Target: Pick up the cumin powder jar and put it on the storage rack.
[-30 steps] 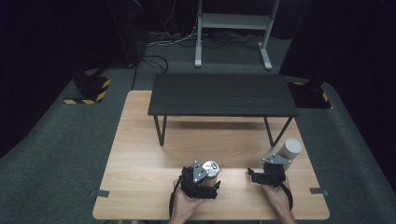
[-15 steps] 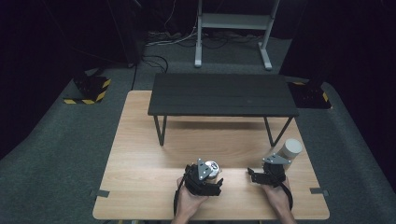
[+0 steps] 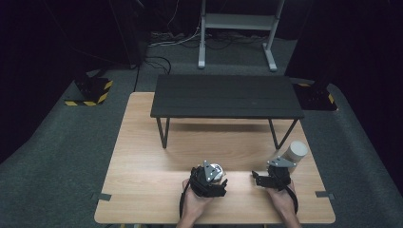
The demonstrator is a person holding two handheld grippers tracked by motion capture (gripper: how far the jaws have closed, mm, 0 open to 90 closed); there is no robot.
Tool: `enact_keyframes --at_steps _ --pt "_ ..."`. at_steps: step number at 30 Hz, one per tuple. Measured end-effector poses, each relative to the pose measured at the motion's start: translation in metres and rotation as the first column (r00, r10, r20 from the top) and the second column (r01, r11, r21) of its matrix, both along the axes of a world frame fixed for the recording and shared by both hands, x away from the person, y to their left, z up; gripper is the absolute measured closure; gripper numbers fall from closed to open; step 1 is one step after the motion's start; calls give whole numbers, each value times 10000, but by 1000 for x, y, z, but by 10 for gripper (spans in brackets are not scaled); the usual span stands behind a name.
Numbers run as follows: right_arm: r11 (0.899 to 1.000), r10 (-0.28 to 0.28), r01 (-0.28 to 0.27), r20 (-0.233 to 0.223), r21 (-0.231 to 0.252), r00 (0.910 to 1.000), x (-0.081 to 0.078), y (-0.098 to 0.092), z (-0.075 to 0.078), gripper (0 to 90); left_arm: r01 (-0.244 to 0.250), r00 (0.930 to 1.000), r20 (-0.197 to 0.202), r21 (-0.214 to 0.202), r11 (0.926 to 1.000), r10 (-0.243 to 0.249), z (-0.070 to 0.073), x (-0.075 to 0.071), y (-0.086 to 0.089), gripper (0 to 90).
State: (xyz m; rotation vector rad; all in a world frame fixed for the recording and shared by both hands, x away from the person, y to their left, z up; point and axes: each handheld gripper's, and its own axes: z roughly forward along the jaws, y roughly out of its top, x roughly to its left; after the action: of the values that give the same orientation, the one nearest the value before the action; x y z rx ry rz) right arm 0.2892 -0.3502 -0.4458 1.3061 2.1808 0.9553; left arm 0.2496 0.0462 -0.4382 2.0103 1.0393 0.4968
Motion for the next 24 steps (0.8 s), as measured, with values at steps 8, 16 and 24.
enact_keyframes --at_steps 8,16,24 --pt "10000 2 -2 -2 2 10000 0 0 0 139 -31 10000 -36 -27 10000 30 -2 1 -2 195" --pt "10000 3 -3 0 0 10000 0 0 0 140 -76 10000 -34 -80 9999 76 -3 0 -4 269" --pt "10000 5 -5 -4 -2 10000 0 0 0 139 -130 9999 48 -83 9999 130 -4 -1 -3 307"
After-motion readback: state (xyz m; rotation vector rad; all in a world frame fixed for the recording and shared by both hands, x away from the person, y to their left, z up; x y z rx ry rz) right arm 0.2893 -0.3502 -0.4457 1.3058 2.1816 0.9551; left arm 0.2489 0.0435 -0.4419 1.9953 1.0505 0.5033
